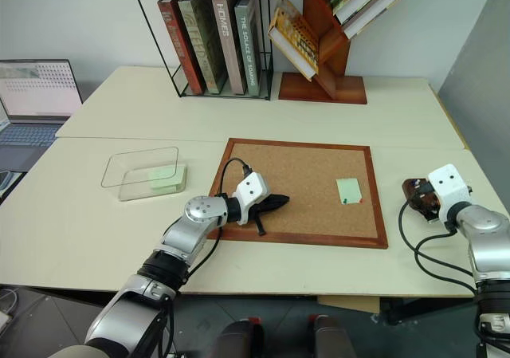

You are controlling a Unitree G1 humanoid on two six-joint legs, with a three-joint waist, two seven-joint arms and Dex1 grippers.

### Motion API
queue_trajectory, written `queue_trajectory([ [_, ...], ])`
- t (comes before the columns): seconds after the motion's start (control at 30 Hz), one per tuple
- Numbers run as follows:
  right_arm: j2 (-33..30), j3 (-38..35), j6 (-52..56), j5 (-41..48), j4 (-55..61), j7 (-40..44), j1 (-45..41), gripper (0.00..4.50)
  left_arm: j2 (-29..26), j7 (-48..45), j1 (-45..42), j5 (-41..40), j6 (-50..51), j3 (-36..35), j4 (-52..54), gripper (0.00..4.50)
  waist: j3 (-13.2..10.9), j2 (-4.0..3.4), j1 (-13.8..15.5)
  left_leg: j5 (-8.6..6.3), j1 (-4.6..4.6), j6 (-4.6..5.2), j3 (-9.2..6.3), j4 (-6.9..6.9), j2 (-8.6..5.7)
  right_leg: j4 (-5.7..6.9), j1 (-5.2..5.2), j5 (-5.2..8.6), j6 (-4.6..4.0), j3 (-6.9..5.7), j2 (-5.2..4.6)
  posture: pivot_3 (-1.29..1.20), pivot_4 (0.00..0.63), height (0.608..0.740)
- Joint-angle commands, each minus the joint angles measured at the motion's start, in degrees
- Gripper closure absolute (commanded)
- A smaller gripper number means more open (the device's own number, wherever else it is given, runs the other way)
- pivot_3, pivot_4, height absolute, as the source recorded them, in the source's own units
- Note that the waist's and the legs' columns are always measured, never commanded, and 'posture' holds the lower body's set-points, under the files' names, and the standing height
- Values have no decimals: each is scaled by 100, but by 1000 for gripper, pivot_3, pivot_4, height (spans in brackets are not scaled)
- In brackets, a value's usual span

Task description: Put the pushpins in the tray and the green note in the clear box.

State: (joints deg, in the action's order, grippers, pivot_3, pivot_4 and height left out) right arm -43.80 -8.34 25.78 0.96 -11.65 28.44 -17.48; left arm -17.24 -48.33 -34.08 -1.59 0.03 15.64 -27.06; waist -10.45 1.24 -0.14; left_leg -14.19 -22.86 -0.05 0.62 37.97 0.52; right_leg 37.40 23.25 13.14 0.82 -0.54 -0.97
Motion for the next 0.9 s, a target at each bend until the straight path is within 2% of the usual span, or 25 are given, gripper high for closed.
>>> queue_trajectory([
  [0.03,1,-363,152,321,105,97,-116,27,-25,44,-4,169,28,24,-141,4500,0,0,0,0,0,0,0,0,0,0,0,0,0,0,0,0,150,740],
  [0.3,51,-623,697,936,378,391,-99,27,0,61,-22,181,5,35,-176,4500,0,0,0,0,0,0,0,0,0,0,0,0,0,0,0,0,150,740],
  [0.47,167,-774,534,1115,410,312,-137,27,8,71,-19,188,-1,38,-184,4500,0,0,2,0,-1,0,-1,0,0,0,0,0,0,0,0,0,150,740],
  [0.57,287,-850,414,1446,774,605,-66,27,-3,70,0,190,-5,35,-177,4500,0,-1,0,0,-1,0,-1,0,-1,-1,0,0,0,0,0,0,150,740],
  [0.7,376,-510,223,1745,1580,1224,389,27,-10,68,-12,193,-11,30,-198,4500,2,-4,3,0,-2,0,-5,-1,2,-1,0,0,0,-2,4,0,150,740],
  [0.9,699,1,-206,1463,1828,1118,560,27,-12,60,-38,200,-47,30,-246,4500,3,-5,-1,0,-2,0,-5,-1,3,-7,-2,-2,4,-2,13,0,150,740],
])
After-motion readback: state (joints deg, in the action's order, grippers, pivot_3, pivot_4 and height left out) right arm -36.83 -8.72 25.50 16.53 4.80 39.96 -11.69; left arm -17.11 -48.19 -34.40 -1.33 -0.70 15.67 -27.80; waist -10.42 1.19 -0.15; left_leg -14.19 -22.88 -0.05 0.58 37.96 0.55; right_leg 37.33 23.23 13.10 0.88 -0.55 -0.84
